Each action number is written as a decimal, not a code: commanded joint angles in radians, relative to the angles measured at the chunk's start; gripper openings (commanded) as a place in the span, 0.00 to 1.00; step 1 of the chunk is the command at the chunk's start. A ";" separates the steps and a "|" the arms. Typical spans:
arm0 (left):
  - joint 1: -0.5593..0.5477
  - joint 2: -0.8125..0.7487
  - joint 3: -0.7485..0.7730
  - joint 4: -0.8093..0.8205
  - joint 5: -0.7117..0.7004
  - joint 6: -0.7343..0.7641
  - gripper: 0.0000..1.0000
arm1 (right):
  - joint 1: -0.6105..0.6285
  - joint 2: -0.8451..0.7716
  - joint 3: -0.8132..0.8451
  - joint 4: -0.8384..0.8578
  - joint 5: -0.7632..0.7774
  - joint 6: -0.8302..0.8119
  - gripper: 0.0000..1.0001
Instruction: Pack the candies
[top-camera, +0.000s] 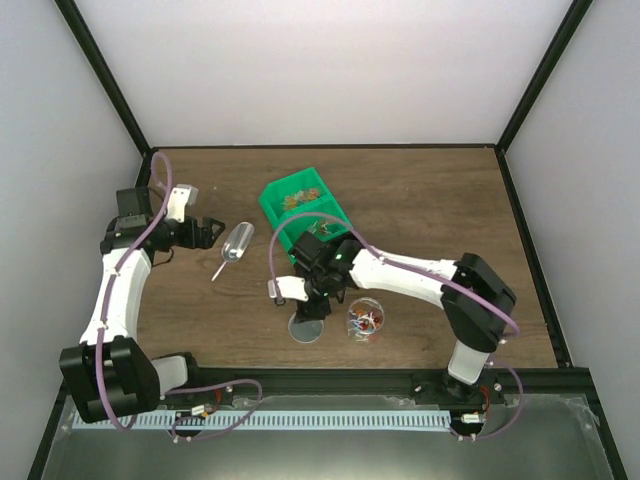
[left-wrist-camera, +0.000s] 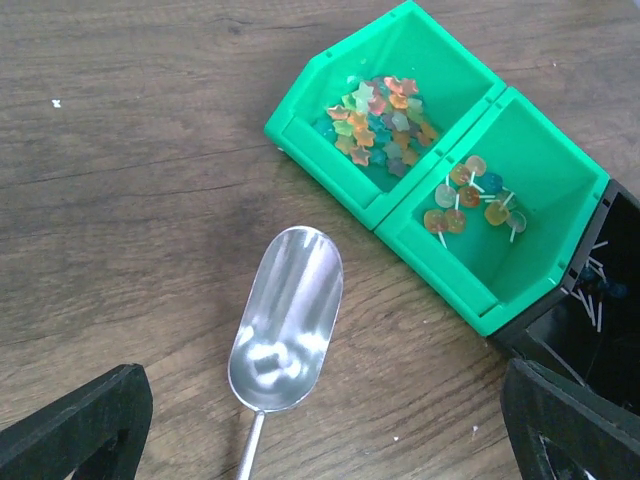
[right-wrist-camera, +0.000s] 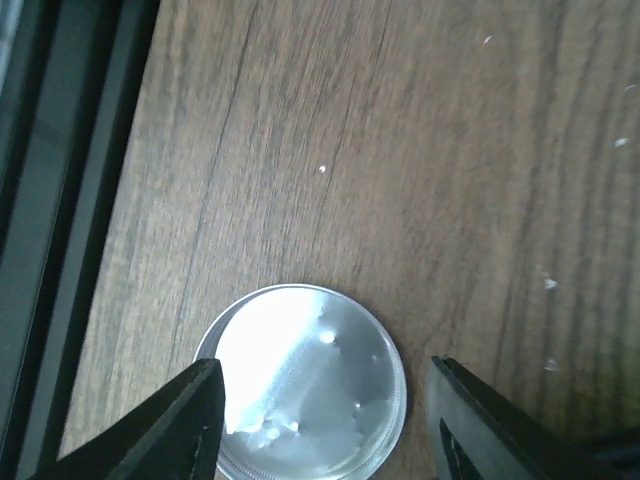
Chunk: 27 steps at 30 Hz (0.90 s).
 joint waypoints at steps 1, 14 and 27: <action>0.015 -0.040 -0.009 -0.006 0.026 -0.015 0.97 | 0.031 0.033 -0.025 0.069 0.091 -0.017 0.55; 0.040 -0.061 -0.025 0.020 0.043 -0.031 0.97 | 0.031 0.146 -0.060 0.127 0.222 -0.063 0.43; 0.046 -0.049 -0.023 0.032 0.061 -0.038 0.97 | -0.002 0.191 -0.050 0.133 0.280 -0.082 0.13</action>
